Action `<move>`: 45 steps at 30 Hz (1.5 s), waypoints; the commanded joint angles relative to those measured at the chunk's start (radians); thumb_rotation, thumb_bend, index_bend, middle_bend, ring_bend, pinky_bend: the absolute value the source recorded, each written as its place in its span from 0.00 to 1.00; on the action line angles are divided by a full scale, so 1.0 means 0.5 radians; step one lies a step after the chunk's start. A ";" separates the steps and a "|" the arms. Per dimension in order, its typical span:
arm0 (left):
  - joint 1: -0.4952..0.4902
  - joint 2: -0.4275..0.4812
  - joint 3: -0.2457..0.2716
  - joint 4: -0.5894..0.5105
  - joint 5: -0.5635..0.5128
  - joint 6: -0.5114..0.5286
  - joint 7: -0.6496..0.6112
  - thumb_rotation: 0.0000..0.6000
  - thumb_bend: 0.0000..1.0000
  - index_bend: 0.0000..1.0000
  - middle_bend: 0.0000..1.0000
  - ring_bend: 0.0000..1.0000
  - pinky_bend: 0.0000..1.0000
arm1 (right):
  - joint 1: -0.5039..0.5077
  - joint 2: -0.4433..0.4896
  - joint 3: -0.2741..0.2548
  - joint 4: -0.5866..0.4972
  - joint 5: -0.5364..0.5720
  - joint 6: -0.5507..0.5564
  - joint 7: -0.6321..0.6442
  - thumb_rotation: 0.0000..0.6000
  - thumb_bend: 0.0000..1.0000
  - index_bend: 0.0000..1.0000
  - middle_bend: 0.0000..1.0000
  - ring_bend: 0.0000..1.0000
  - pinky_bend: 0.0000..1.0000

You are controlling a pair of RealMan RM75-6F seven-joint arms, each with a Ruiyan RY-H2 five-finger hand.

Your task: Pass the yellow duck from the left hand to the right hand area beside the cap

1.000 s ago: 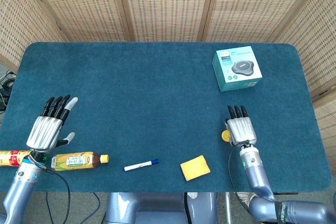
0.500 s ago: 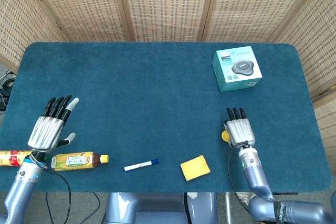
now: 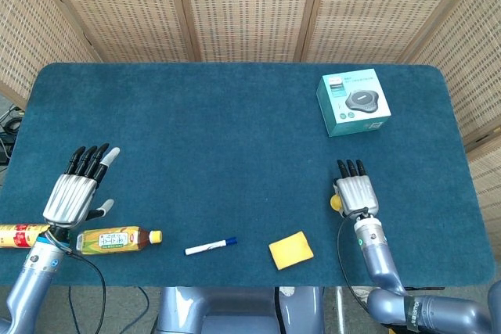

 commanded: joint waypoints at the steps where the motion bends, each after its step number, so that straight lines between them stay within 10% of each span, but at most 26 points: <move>1: -0.001 0.001 -0.001 0.001 0.000 -0.004 0.000 1.00 0.24 0.00 0.00 0.00 0.00 | -0.001 -0.007 0.006 0.013 0.005 -0.007 0.001 1.00 0.16 0.52 0.04 0.00 0.00; 20: 0.005 0.017 -0.009 0.001 -0.009 -0.018 -0.023 1.00 0.25 0.00 0.00 0.00 0.00 | -0.068 0.086 0.044 -0.050 -0.134 0.077 0.103 1.00 0.09 0.15 0.00 0.00 0.00; 45: 0.213 -0.024 0.088 -0.043 -0.015 0.202 0.013 1.00 0.24 0.00 0.00 0.00 0.00 | -0.749 0.396 -0.257 0.072 -1.316 0.844 1.330 1.00 0.07 0.00 0.00 0.00 0.00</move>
